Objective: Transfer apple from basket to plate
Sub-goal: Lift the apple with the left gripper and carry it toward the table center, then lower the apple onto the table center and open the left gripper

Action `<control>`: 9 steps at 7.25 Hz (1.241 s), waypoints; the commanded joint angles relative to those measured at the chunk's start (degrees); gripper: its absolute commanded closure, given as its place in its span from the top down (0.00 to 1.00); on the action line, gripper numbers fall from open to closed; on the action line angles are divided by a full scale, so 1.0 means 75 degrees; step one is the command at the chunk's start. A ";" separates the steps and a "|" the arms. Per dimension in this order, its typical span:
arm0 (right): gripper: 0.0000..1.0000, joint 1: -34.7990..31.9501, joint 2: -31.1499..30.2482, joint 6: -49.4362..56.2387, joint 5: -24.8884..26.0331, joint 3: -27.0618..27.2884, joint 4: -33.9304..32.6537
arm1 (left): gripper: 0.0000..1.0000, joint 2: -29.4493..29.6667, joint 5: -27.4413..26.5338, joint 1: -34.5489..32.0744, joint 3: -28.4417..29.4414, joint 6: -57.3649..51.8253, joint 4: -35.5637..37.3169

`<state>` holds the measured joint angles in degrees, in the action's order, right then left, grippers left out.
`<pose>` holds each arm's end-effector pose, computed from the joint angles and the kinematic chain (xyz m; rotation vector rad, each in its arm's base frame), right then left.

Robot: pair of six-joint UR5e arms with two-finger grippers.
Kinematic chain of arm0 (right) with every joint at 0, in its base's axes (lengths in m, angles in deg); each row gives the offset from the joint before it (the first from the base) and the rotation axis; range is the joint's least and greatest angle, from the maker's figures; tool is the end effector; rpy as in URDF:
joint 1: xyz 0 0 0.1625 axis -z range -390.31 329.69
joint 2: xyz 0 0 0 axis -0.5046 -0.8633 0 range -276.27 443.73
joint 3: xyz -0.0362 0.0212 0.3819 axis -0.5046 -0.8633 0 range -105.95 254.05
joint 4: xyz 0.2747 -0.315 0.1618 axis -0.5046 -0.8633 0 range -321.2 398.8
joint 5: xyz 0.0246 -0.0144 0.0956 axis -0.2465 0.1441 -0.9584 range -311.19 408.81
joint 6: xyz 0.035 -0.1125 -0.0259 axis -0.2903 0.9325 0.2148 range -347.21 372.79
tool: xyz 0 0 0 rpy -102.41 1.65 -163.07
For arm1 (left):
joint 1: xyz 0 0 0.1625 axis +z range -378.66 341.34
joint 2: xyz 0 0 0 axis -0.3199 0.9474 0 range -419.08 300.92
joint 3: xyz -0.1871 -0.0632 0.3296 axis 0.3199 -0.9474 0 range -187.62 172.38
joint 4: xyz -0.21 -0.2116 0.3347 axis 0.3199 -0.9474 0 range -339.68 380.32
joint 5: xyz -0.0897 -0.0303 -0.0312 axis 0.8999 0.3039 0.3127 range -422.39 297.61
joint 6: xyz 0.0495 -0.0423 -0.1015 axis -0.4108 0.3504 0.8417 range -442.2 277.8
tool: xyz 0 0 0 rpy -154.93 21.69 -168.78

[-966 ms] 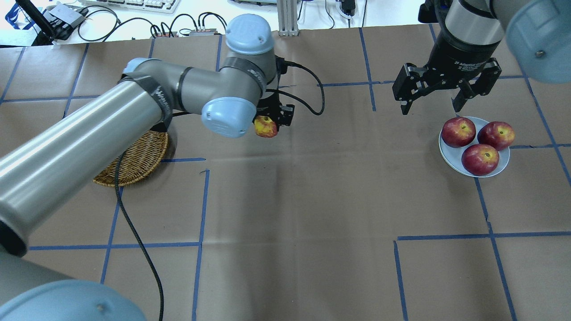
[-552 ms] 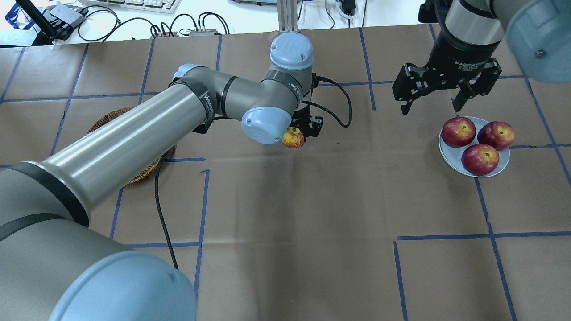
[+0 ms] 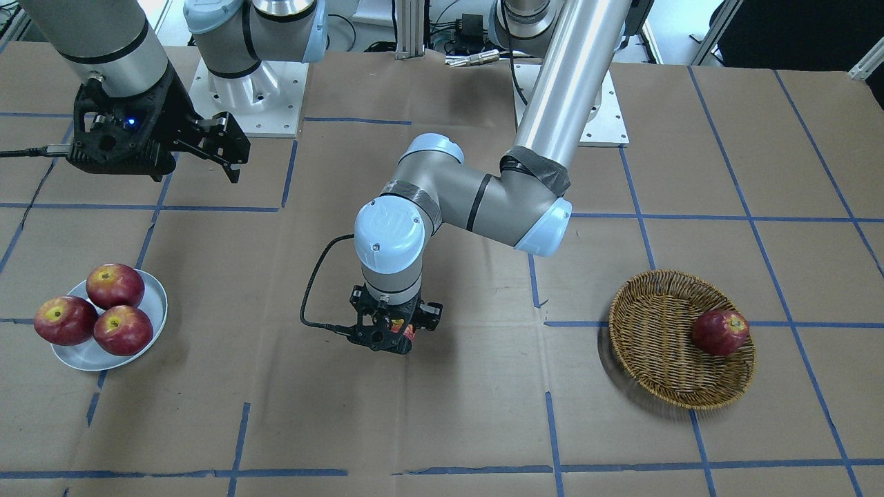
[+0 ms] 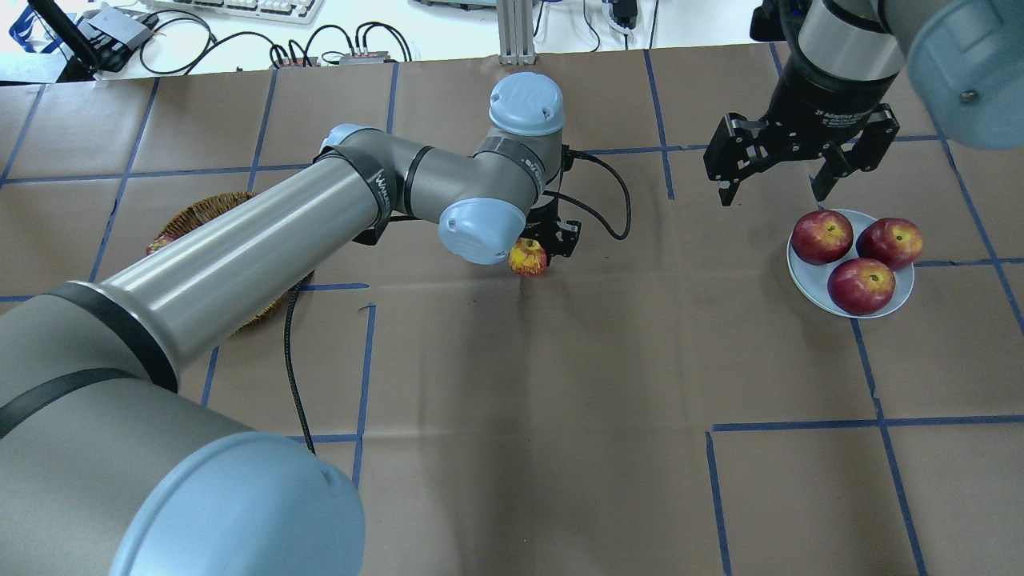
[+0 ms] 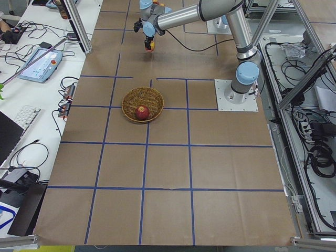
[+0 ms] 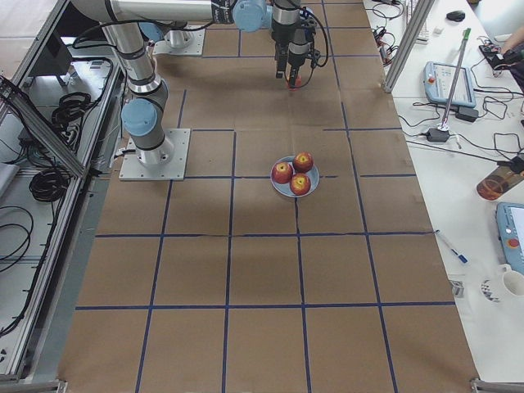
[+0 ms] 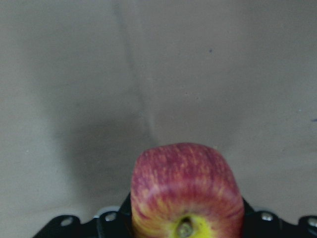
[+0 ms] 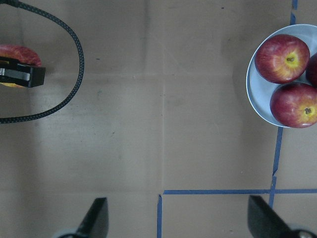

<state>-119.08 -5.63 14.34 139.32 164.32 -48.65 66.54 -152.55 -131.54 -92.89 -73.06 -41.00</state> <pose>0.1210 -0.5272 0.4135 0.0093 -3.1327 -0.0946 -0.3892 -0.5803 0.1309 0.3744 3.1053 0.0566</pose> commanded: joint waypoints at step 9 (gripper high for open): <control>1.00 0.0000 -0.0015 -0.0148 -0.0021 -0.0046 -0.0597 | 0.98 -0.1812 -0.0084 0.0818 0.0516 -0.0174 -0.1823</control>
<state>-118.99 -5.54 13.57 139.17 164.08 -53.04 59.23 -153.20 -129.33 -91.15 -73.58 -47.62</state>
